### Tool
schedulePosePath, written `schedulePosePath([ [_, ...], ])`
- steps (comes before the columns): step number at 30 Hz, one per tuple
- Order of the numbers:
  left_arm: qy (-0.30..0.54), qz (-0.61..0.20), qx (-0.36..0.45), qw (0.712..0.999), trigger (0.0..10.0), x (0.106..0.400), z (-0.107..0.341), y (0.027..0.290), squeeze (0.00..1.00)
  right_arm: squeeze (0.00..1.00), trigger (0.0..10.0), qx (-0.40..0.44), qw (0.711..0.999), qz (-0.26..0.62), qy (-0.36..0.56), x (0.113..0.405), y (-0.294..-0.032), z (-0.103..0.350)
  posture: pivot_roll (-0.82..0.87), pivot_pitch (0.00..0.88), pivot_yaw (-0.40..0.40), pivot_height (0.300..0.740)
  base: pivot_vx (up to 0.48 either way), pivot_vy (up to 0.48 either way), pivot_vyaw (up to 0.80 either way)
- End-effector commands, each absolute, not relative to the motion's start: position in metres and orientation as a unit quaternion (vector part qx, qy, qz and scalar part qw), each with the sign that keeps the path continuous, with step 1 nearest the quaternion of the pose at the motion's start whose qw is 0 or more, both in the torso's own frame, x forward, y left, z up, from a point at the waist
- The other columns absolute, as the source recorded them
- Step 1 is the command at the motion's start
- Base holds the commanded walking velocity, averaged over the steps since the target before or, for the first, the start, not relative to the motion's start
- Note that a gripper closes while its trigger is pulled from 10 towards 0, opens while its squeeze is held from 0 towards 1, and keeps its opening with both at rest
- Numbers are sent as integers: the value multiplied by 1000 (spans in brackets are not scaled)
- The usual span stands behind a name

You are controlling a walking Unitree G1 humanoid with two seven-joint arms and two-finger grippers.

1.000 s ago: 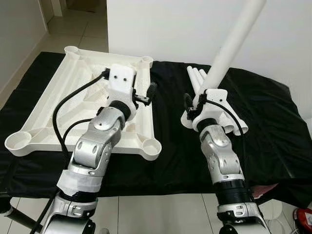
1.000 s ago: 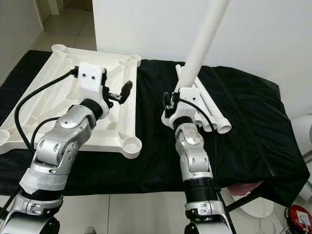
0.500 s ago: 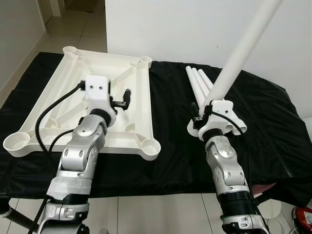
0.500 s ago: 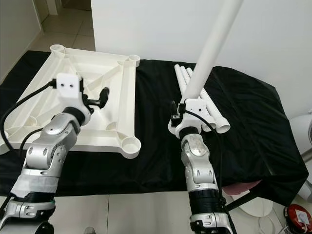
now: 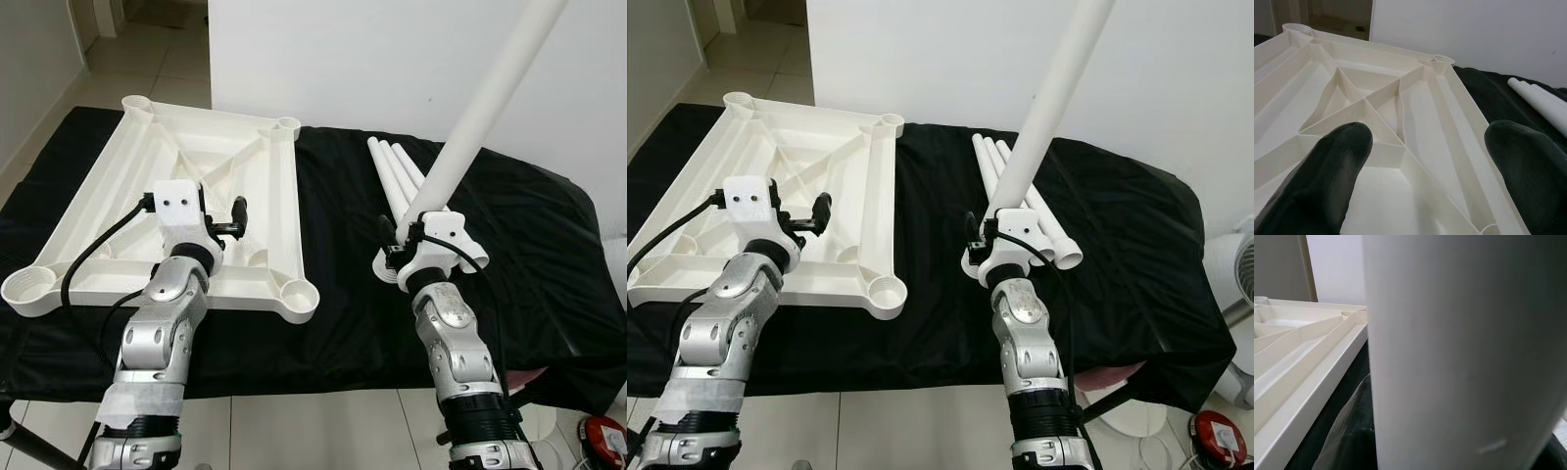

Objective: Building children table

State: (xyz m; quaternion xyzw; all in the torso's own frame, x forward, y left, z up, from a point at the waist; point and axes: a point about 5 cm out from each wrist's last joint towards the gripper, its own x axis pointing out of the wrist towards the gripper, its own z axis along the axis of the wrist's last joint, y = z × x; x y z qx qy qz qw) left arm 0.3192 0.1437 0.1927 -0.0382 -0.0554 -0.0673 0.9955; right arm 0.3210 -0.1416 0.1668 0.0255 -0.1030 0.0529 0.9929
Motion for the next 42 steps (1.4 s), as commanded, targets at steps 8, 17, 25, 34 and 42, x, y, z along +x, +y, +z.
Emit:
schedulePosePath([
  [8,-106,-36,3,994,10000,313,202,153,0,0,10000,17,990,65,-122,311,-147,159,22,0,-63,740,0,0,0],
  [17,-109,-55,1,993,10000,311,196,149,0,0,10000,8,993,44,-106,311,-149,148,27,0,-67,740,0,0,0],
  [25,-128,-84,-4,988,10000,304,193,140,0,0,10000,1,994,42,-96,311,-143,144,36,0,-95,740,0,0,0],
  [34,-134,-93,9,987,10000,298,188,139,0,0,10000,-14,994,62,-92,312,-139,141,52,0,-122,740,0,0,0],
  [42,-139,-90,23,986,10000,297,187,147,0,0,10000,-21,994,60,-89,310,-142,139,56,0,-125,740,0,0,0],
])
